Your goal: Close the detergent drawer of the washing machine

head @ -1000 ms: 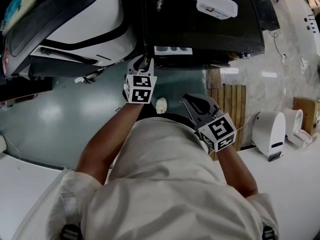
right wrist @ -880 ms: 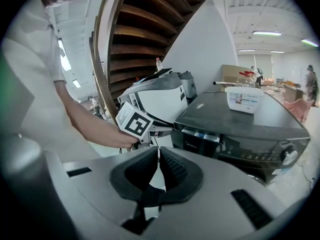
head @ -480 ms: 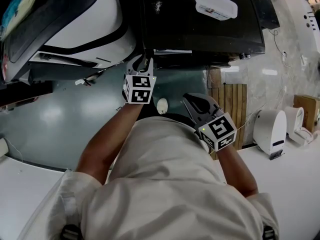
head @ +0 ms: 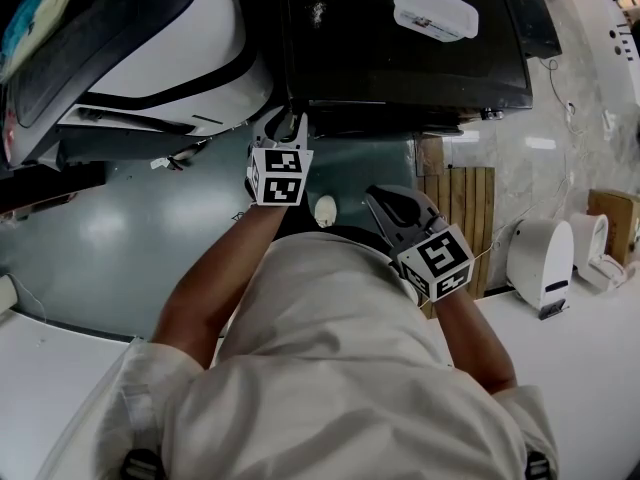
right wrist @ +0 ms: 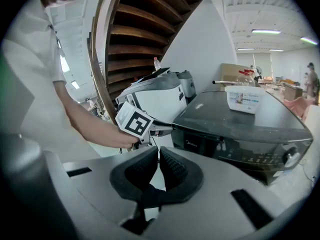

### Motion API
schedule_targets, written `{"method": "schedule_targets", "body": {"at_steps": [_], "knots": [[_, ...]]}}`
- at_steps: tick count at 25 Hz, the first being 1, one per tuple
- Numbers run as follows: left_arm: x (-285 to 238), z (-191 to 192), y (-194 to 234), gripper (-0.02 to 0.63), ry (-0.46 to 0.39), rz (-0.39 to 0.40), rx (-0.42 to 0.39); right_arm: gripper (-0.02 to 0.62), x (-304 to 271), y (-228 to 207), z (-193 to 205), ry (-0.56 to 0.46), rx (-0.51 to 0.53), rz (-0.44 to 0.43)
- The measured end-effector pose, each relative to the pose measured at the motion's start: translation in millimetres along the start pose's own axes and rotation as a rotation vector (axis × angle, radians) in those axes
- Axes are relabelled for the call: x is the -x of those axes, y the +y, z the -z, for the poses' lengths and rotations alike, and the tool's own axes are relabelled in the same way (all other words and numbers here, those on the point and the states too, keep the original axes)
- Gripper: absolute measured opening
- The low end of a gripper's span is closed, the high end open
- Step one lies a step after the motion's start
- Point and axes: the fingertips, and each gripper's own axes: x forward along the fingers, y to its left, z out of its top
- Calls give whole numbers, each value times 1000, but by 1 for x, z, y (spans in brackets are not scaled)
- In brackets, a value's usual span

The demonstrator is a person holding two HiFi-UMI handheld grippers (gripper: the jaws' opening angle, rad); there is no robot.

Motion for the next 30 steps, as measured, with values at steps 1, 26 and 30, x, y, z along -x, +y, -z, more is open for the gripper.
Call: {"method": "schedule_targets", "body": {"at_steps": [1,26,30], "knots": [[-1,0,0,108,-1,0,0,18,0,-1,0,0,0,0],[-11,-5,5,106,-6,-5,9,18,-1,-11,-3,3,-11,12],[-13,-6,7,110,-10,-2,6,18,-3,-13,-3,5,-12,13]]}}
